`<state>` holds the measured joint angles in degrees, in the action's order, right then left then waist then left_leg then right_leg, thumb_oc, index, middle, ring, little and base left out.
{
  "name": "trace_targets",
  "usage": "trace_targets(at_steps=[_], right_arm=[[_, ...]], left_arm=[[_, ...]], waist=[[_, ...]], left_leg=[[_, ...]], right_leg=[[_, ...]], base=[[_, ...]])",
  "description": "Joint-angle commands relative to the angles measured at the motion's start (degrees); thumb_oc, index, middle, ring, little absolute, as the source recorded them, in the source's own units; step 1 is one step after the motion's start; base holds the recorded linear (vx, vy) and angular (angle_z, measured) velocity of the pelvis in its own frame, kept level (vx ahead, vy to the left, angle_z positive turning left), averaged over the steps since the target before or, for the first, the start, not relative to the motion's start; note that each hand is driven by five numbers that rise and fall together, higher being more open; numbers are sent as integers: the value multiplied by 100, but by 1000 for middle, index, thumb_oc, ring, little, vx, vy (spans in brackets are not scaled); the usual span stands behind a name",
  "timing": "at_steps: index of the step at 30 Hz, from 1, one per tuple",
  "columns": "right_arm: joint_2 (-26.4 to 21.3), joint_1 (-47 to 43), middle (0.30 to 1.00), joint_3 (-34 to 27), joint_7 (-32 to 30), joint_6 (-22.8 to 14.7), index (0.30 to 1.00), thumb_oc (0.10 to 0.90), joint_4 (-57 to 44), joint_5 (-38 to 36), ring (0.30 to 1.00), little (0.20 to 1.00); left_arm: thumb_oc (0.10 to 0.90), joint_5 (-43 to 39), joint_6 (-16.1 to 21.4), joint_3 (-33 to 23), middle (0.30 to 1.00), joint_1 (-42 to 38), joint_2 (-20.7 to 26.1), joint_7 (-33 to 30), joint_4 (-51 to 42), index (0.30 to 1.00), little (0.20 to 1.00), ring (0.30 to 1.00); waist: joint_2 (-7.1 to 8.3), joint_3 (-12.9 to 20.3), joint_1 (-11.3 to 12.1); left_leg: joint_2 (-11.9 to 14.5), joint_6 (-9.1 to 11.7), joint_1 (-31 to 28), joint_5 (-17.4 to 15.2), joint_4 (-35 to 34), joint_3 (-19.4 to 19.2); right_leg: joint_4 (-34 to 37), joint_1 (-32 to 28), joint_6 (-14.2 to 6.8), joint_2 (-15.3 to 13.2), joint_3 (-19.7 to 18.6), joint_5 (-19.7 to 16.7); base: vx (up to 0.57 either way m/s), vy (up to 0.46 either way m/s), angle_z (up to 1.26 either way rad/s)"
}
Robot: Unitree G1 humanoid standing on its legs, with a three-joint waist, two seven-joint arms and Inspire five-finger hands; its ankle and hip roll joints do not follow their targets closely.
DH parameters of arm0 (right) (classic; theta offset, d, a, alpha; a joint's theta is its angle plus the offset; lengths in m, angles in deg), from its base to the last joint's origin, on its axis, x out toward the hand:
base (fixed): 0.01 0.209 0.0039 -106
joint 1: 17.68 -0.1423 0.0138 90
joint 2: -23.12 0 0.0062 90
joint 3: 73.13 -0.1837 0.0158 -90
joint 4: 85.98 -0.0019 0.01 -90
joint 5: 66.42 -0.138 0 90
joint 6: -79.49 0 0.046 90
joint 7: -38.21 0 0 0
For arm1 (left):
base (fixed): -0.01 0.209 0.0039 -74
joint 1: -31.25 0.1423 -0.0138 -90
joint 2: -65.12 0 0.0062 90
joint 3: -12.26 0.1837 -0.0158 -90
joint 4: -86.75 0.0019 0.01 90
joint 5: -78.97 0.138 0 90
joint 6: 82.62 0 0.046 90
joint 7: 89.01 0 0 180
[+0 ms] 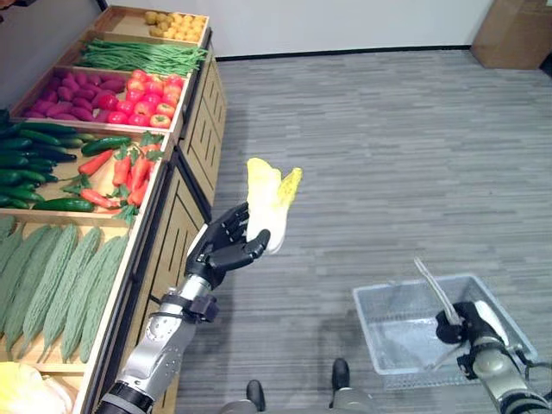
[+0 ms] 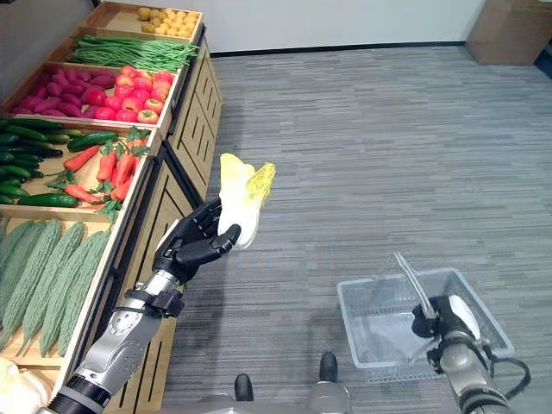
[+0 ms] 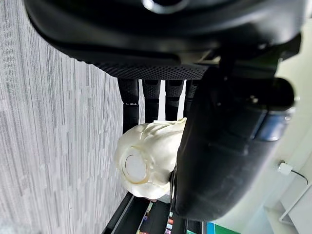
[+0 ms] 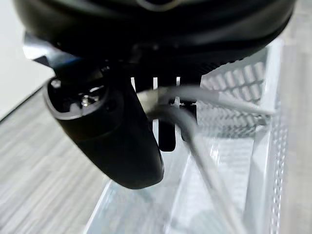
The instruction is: Get the vegetables into the basket
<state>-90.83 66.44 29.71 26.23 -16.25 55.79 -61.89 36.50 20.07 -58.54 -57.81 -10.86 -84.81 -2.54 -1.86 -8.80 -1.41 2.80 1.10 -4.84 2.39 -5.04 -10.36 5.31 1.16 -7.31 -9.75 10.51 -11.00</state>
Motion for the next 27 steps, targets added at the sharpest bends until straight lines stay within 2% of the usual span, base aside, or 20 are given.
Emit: trace_targets(at_steps=[1, 6, 8, 10, 13, 16, 18, 19, 20, 21, 23, 25, 27], right_arm=[[-591, -1078, 300, -46, -344, -574, 300, 400, -36, 74, 300, 300], [-678, -1861, 300, 704, -139, -652, 300, 400, -490, 172, 300, 300], [-677, -1864, 300, 705, -138, -651, 300, 400, -490, 171, 300, 300], [-560, -2329, 300, 997, -126, -733, 300, 400, -627, 3, 300, 300], [-443, -2547, 300, 1087, -128, -779, 300, 400, -583, -143, 300, 300], [-280, -2756, 300, 1132, -121, -831, 300, 400, -715, -411, 300, 300], [-159, -2878, 300, 1178, -88, -916, 300, 400, -933, -654, 300, 300], [-161, -2874, 300, 1171, -86, -913, 300, 400, -937, -656, 300, 300], [-120, -2906, 300, 1203, -52, -948, 300, 400, -1005, -763, 300, 300], [-92, -2982, 300, 1313, 41, -1027, 300, 400, -1178, -938, 300, 300], [-88, -2984, 300, 1328, 39, -1035, 300, 400, -1254, -950, 300, 300], [-52, -2992, 300, 1393, 85, -1104, 300, 400, -1519, -1012, 300, 300], [-62, -2910, 300, 1402, 153, -1128, 300, 400, -1737, -1066, 300, 300]], left_arm=[[400, 158, 570, -28, 300, -678, 119, 277, -821, 300, 300, 300], [400, 483, 570, 459, 300, -1095, 626, 468, -965, 300, 300, 300], [400, 483, 571, 458, 300, -1096, 627, 468, -963, 300, 300, 300], [400, 792, 654, 796, 300, -1505, 917, 480, -1048, 300, 300, 300], [400, 936, 681, 985, 300, -1712, 1007, 485, -1020, 300, 300, 300], [400, 1433, 772, 1301, 300, -2094, 1250, 465, -960, 300, 300, 300], [400, 2033, 877, 1601, 300, -2457, 1395, 314, -747, 300, 300, 300], [400, 2042, 881, 1612, 300, -2466, 1391, 306, -739, 300, 300, 300], [400, 2503, 941, 1742, 300, -2643, 1418, 146, -553, 300, 300, 300], [400, 3688, 1078, 2115, 300, -3049, 1619, -225, -265, 300, 300, 300], [400, 3966, 1107, 2207, 300, -3139, 1630, -338, -160, 300, 300, 300], [400, 4686, 1141, 2450, 300, -3337, 1649, -460, 208, 300, 300, 300], [400, 5056, 1123, 2402, 300, -3237, 1569, -571, 494, 300, 300, 300]], waist=[[369, 225, 123], [345, 273, 134], [346, 270, 133], [319, 295, 145], [306, 304, 152], [279, 333, 134], [259, 366, 115], [261, 363, 118], [255, 390, 102], [242, 424, 76], [247, 423, 76], [246, 427, 40], [251, 448, 22]], left_leg=[[352, 528, 49, 33, 4, 65], [385, 574, 47, 48, 4, 61], [385, 574, 45, 47, 4, 61], [407, 593, 37, 55, 4, 62], [410, 593, 29, 55, 4, 69], [421, 599, 19, 49, 4, 59], [429, 605, -2, 39, 4, 37], [429, 606, -3, 39, 4, 38], [432, 609, -18, 30, 4, 30], [426, 618, -30, 14, 4, 14], [423, 618, -33, 11, 4, 16], [422, 624, -40, 4, 4, -1], [425, 623, -50, -6, 4, -15]], right_leg=[[-31, -426, -474, -342, 129, 438], [-31, -453, -474, -331, 149, 457], [-31, -455, -474, -331, 149, 458], [-31, -474, -477, -331, 146, 464], [-31, -481, -478, -324, 149, 464], [-31, -485, -482, -320, 149, 478], [-31, -503, -489, -319, 147, 492], [-31, -505, -489, -319, 148, 493], [-31, -521, -495, -315, 160, 503], [-31, -521, -511, -316, 167, 508], [-31, -524, -513, -317, 165, 508], [-31, -521, -530, -324, 159, 507], [-31, -525, -533, -323, 148, 516]], base=[[-1, 7, 7], [1, 2, 8], [0, 0, 0], [5, 0, -2], [0, 0, 0], [0, 0, 0], [0, 0, 0], [25, 1, -3], [30, 5, -2], [32, 4, -2], [0, 0, 0], [5, 2, -2], [0, 0, 0]])
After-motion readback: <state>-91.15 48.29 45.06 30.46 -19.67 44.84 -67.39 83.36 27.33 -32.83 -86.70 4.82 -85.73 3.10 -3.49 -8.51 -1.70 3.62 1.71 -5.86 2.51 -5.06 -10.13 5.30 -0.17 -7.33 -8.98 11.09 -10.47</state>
